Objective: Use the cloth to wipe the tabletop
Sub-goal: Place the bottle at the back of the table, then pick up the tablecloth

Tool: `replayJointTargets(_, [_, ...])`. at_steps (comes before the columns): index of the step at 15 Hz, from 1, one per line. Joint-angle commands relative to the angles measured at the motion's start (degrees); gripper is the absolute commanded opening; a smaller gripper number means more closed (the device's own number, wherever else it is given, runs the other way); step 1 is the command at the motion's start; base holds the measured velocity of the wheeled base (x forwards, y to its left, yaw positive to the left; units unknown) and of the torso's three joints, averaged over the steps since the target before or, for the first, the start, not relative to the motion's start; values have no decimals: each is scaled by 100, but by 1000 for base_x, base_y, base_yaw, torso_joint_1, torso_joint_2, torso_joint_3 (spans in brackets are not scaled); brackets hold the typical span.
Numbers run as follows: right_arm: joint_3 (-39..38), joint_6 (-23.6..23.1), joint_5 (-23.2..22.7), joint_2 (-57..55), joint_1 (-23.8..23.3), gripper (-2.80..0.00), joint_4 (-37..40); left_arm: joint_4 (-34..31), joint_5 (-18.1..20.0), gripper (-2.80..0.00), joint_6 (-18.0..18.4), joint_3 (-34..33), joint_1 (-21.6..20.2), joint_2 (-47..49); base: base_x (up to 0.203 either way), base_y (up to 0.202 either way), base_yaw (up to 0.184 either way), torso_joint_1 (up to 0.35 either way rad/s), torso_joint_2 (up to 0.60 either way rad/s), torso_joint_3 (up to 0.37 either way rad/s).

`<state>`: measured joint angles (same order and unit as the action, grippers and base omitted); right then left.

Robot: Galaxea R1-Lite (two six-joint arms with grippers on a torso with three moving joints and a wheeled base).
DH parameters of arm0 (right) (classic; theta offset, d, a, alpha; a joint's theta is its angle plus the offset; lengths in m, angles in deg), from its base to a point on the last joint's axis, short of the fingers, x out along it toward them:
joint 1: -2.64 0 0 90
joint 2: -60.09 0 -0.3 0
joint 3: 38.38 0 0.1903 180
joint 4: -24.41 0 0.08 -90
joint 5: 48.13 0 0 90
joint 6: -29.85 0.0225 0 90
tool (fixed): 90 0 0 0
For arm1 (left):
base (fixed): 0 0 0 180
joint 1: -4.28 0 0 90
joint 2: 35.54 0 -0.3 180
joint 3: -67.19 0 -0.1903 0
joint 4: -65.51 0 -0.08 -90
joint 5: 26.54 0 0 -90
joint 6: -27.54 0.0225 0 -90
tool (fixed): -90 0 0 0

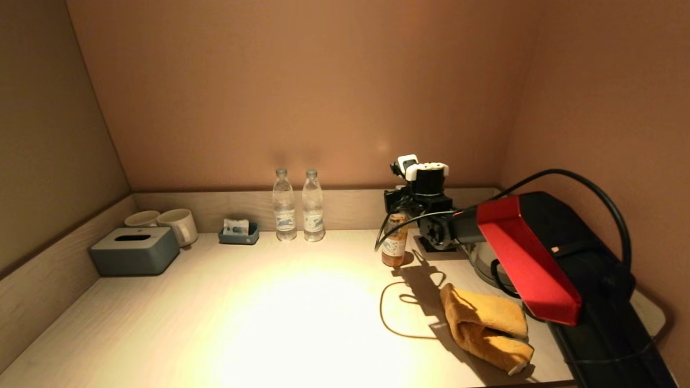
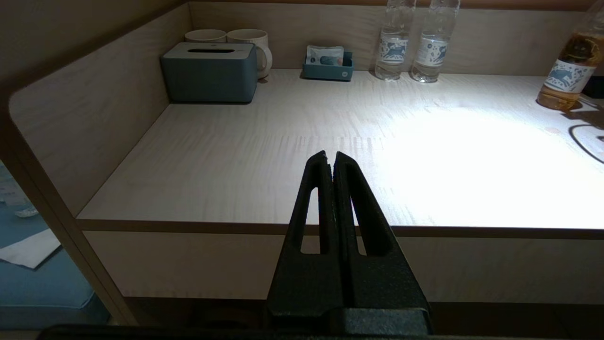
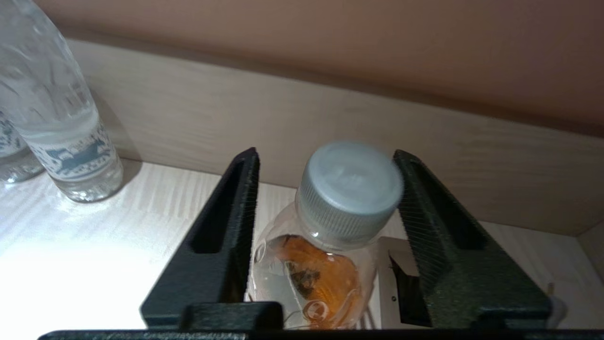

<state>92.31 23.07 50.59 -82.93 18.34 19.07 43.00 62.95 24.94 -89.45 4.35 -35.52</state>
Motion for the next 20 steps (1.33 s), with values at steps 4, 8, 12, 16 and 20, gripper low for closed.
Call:
replayJointTargets(4, [-924,1,14,1180,3,-280,-167,3,-2,-280,-3,0,1,-2,0,0,0,0,0,0])
replayJointTargets(8, [-1590,-16,15,1880,3,-280,-314,3,-2,-280,-3,0,1,-2,0,0,0,0,0,0])
replayJointTargets(12, [-2876,-21,17,3240,2,-280,-365,3,-2,-280,-3,0,1,-2,0,0,0,0,0,0])
replayJointTargets(16, [-4956,-77,188,4469,-149,-280,-321,3,-2,-280,-3,0,1,-2,0,0,0,0,0,0])
replayJointTargets(20, [-6386,-48,610,4519,-711,-280,-100,3,-2,-280,-3,0,1,-2,0,0,0,0,0,0])
